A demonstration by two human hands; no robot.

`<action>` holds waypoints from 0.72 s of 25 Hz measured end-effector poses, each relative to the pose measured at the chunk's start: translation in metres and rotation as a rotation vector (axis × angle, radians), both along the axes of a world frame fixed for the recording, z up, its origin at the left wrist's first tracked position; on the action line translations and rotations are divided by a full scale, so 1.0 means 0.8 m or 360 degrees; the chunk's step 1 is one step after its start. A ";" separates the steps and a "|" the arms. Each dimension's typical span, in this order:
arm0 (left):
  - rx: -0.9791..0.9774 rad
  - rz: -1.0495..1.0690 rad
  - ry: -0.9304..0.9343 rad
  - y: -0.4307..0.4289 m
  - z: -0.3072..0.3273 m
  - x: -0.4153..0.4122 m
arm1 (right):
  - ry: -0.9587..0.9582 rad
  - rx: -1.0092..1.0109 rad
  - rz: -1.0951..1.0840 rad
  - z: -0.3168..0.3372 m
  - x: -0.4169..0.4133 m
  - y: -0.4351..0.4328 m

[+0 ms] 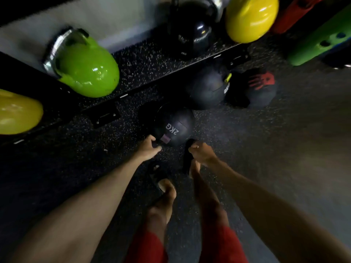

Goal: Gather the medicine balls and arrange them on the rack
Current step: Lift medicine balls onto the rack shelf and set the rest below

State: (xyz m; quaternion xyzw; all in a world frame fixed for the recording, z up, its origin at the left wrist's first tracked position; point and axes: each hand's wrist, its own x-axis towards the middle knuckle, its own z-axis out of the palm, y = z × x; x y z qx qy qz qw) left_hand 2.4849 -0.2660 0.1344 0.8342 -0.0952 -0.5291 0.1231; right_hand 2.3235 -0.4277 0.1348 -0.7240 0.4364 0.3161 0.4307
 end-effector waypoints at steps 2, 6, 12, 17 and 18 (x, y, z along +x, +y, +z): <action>0.0020 0.0218 0.0002 -0.004 -0.059 0.012 | 0.0052 0.0041 -0.0103 -0.065 0.009 -0.023; 0.0059 0.0562 -0.0019 -0.016 -0.175 0.028 | 0.0058 0.0138 -0.0306 -0.198 0.022 -0.064; -0.0131 0.1003 0.0046 -0.049 -0.300 0.072 | -0.0096 0.0261 -0.1181 -0.348 0.042 -0.112; -0.0247 0.1115 0.0167 -0.070 -0.349 0.101 | -0.0040 0.0601 -0.1482 -0.412 0.075 -0.133; -0.0266 0.1106 0.0170 -0.074 -0.353 0.102 | -0.0025 0.0707 -0.1546 -0.417 0.083 -0.133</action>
